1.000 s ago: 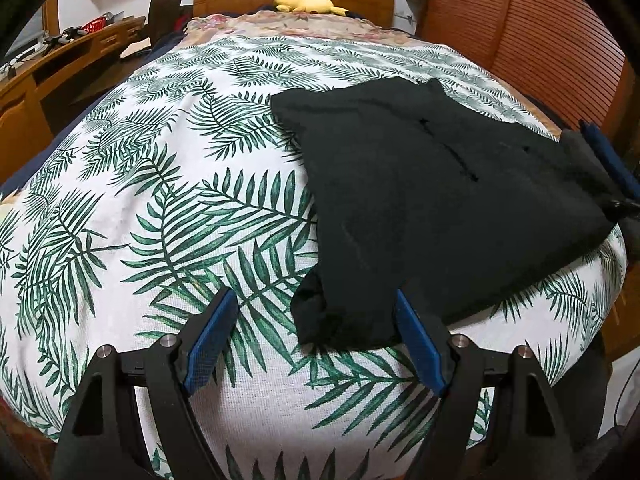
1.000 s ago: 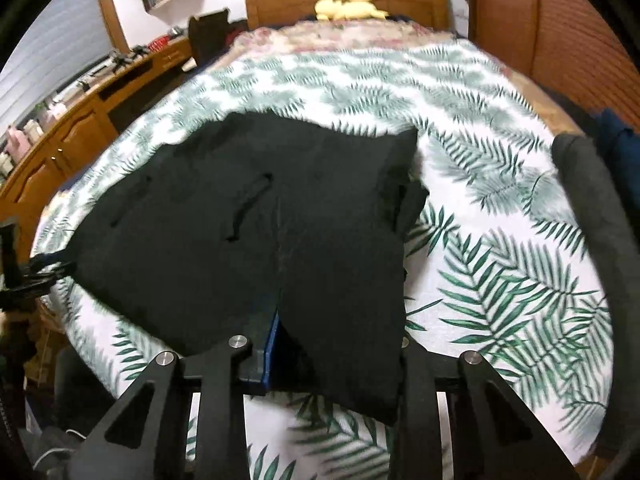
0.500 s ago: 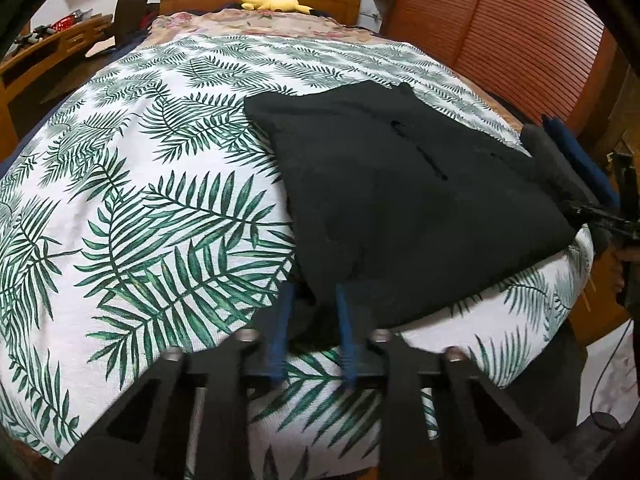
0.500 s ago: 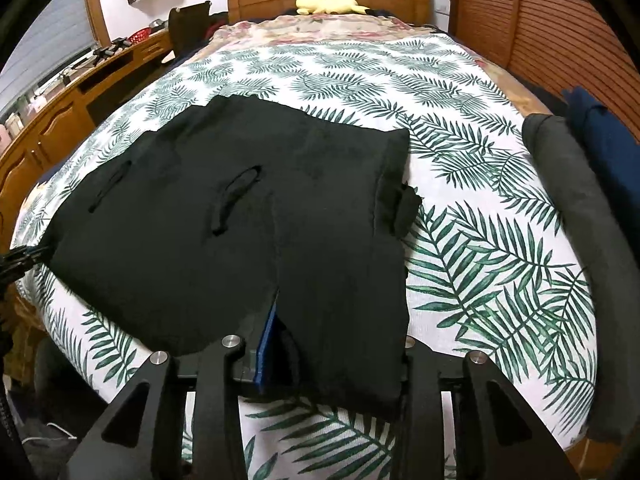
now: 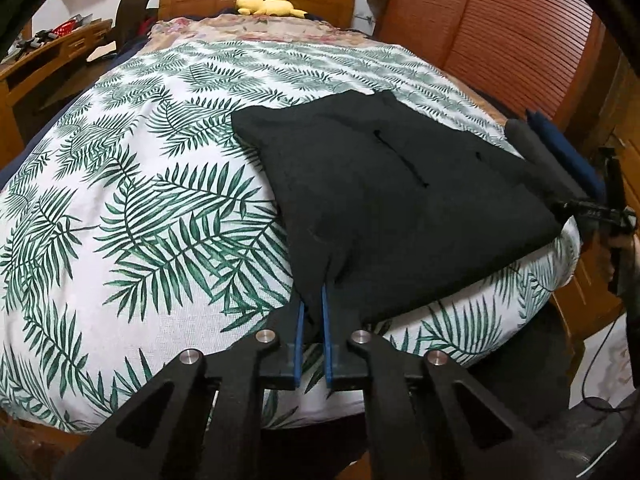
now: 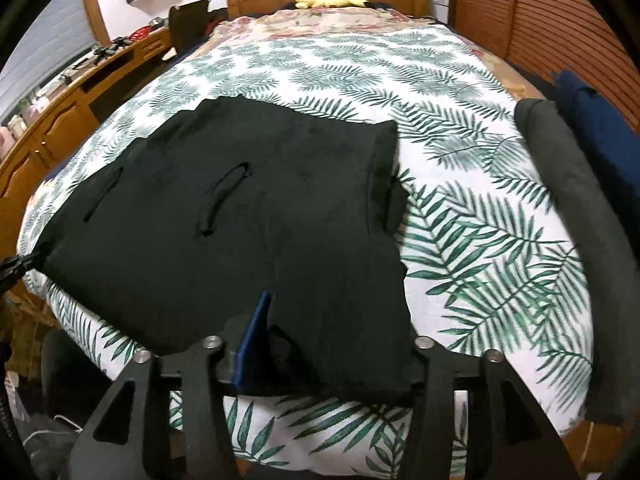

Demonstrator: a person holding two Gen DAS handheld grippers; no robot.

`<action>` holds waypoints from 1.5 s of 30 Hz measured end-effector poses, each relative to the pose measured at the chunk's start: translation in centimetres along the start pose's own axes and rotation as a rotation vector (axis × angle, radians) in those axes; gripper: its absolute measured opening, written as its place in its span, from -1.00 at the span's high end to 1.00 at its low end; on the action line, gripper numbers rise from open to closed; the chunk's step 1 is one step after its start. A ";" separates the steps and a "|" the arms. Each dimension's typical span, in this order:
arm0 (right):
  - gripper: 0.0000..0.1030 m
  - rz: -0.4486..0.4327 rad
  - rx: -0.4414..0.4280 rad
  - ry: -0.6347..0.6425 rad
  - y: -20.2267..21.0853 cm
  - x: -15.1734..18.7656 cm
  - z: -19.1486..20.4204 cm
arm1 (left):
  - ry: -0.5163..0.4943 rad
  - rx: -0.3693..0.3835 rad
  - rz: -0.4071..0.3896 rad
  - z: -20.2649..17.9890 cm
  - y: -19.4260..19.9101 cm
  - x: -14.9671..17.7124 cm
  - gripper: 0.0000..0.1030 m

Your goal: Fold large clothes

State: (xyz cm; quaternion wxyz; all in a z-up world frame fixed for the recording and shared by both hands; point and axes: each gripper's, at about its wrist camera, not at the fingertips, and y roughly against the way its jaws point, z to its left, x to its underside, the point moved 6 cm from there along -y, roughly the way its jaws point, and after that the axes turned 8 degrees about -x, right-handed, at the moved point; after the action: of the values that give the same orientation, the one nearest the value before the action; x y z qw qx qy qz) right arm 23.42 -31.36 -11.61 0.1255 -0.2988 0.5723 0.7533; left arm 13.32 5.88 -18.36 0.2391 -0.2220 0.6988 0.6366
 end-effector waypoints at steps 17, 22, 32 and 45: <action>-0.24 -0.166 0.120 0.130 2.5 -3.4 6.1 | -0.012 0.025 -0.023 0.3 -0.1 0.3 0.84; -0.06 -0.126 -0.014 0.134 -1.6 -3.4 10.4 | -0.025 0.042 -0.033 0.3 -0.1 0.3 0.84; -0.06 0.012 -0.062 0.098 -9.6 0.6 12.2 | -0.063 0.085 -0.030 0.3 0.2 -0.3 0.85; -0.06 -0.003 -0.125 0.140 -6.7 4.6 12.4 | -0.112 0.044 -0.088 -1.6 3.1 -2.8 0.87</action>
State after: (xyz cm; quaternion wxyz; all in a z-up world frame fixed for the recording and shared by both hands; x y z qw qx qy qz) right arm 19.57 -18.38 -17.54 0.0672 -0.3589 0.5309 0.7647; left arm 13.53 4.57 -14.10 0.3101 -0.2112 0.6878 0.6215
